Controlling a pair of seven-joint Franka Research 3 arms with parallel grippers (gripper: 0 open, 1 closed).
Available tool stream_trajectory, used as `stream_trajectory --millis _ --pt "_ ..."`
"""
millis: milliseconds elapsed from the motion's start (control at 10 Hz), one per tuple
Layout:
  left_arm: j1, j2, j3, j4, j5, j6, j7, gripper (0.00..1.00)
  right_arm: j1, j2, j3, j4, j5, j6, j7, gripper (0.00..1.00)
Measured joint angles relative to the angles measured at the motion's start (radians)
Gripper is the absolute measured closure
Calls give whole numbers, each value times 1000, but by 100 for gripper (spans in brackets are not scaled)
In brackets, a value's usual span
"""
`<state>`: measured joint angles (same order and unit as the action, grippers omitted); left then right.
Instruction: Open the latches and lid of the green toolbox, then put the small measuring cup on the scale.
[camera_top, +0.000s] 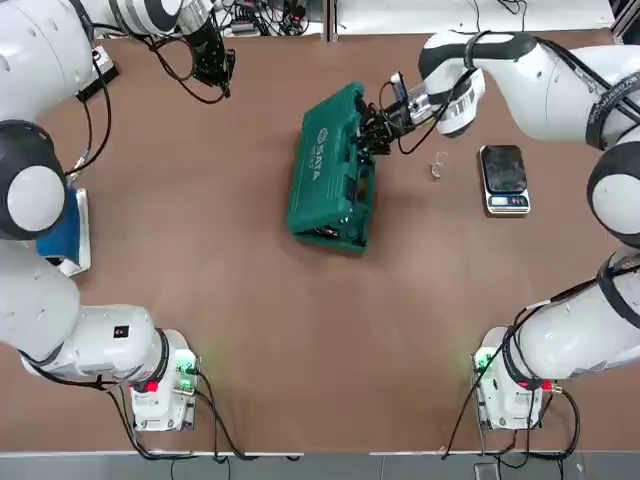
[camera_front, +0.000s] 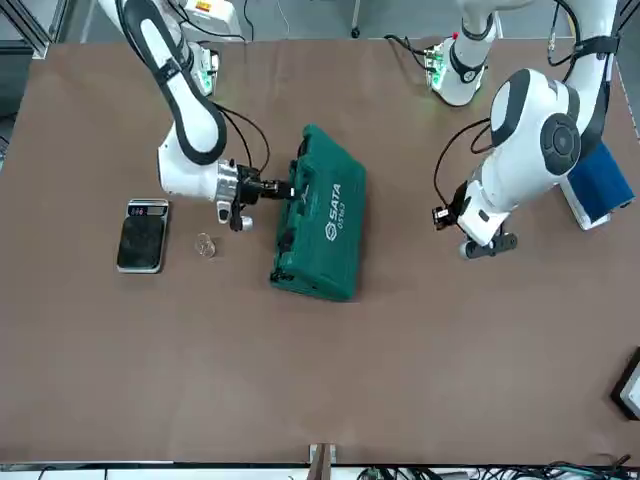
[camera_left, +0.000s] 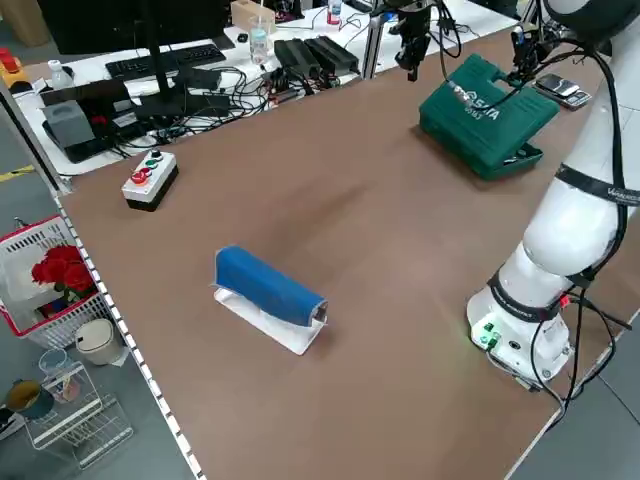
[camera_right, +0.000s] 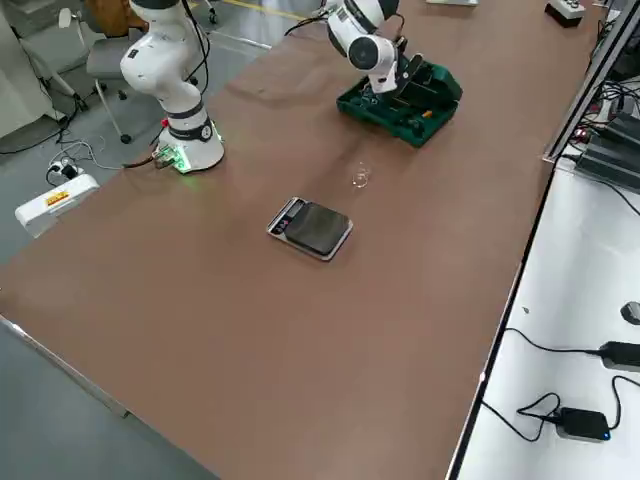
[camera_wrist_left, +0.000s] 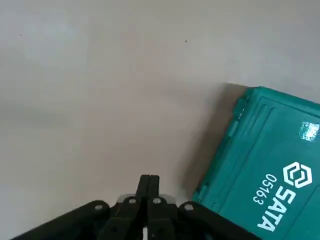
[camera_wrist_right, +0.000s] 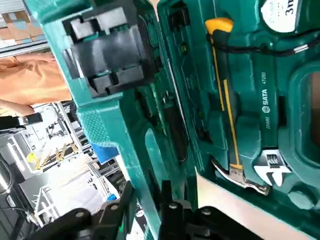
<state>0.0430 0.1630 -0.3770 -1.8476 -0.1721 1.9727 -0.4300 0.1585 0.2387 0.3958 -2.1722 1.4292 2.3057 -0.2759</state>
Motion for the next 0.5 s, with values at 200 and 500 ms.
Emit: stream_trajectory --millis 200,500 --pt "-5 18 -1 0 0 39 2 99 0 0 18 11 0 24 34 72" --pt "-7 54 -5 1 -3 58 26 99 0 0 43 30 1 50 78 66"
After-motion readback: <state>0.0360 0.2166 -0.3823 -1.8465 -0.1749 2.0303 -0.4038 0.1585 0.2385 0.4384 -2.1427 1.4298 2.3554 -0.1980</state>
